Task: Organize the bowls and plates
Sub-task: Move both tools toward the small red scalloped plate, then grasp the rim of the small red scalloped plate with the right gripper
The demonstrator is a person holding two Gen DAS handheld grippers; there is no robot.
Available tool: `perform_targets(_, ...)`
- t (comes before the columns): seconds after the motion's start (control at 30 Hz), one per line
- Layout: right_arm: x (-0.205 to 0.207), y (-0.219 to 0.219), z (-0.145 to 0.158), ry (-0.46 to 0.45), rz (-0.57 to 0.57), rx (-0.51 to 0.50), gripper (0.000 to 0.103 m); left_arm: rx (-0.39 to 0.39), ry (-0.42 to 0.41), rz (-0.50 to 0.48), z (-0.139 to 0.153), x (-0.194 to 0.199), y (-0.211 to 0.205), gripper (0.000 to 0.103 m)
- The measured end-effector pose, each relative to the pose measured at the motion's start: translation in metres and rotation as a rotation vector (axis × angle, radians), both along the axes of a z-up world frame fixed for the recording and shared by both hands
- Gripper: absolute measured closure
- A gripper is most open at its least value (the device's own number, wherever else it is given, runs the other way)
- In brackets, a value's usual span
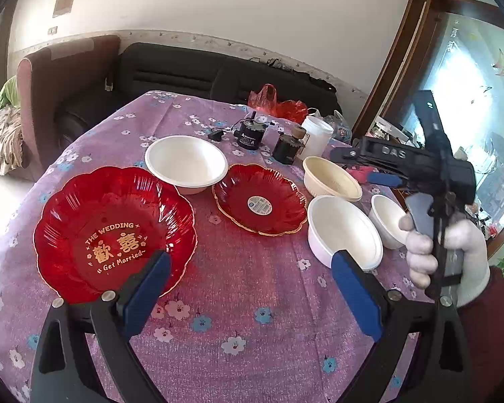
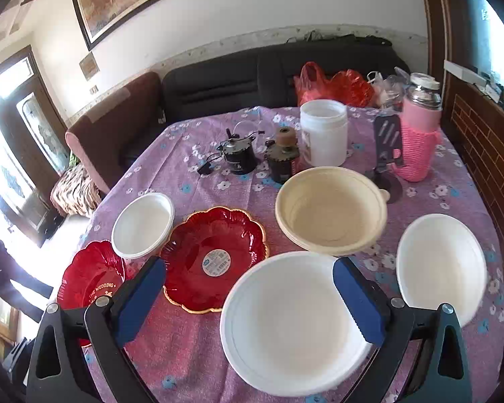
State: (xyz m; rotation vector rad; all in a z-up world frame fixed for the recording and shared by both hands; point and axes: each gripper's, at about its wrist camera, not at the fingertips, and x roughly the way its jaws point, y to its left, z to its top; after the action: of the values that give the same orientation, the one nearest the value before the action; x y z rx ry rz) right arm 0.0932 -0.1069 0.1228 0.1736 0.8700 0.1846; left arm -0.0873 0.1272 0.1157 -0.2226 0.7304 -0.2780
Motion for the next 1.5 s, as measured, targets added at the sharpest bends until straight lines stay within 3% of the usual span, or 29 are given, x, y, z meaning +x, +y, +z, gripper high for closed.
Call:
perform_targets(0.13,0.051,0.023,-0.024,0.099,0.020,-0.032,0.008,-0.001,0.023,-0.002,-0.007,0.009,0.004,0.007)
perform_targets(0.23,0.085,0.039,-0.043,0.170,0.020,-0.042,0.020,-0.008,0.042,-0.003,-0.012,0.016,0.009,0.007)
perform_targets(0.33,0.117,0.052,-0.061,0.213,-0.006,-0.072,0.021,-0.007,0.045,-0.007,-0.015,0.021,0.011,0.007)
perform_targets(0.53,0.165,0.066,-0.091,0.287,-0.042,-0.041,0.021,0.005,0.054,-0.024,-0.020,0.027,0.007,0.007)
perform_targets(0.67,0.175,0.082,-0.108,0.329,0.006,-0.115,0.021,-0.001,0.064,-0.022,-0.023,0.028,0.010,0.007)
perform_targets(0.73,0.168,0.085,-0.106,0.336,0.023,-0.156,0.025,-0.007,0.066,-0.016,-0.023,0.028,0.012,0.007)
perform_targets(0.8,0.163,0.087,-0.108,0.356,0.027,-0.225,0.044,-0.015,0.069,-0.011,-0.024,0.028,0.013,0.007)
perform_targets(1.1,0.120,0.098,-0.108,0.386,0.114,-0.354,0.081,-0.017,0.060,-0.006,-0.018,0.016,0.009,0.007)
perform_targets(1.3,0.066,0.094,-0.104,0.380,0.125,-0.353,0.084,-0.019,0.055,0.013,-0.015,0.006,0.013,0.007)
perform_targets(1.5,0.005,0.073,-0.093,0.352,0.121,-0.225,0.086,-0.020,0.061,0.025,-0.014,0.003,0.019,0.007)
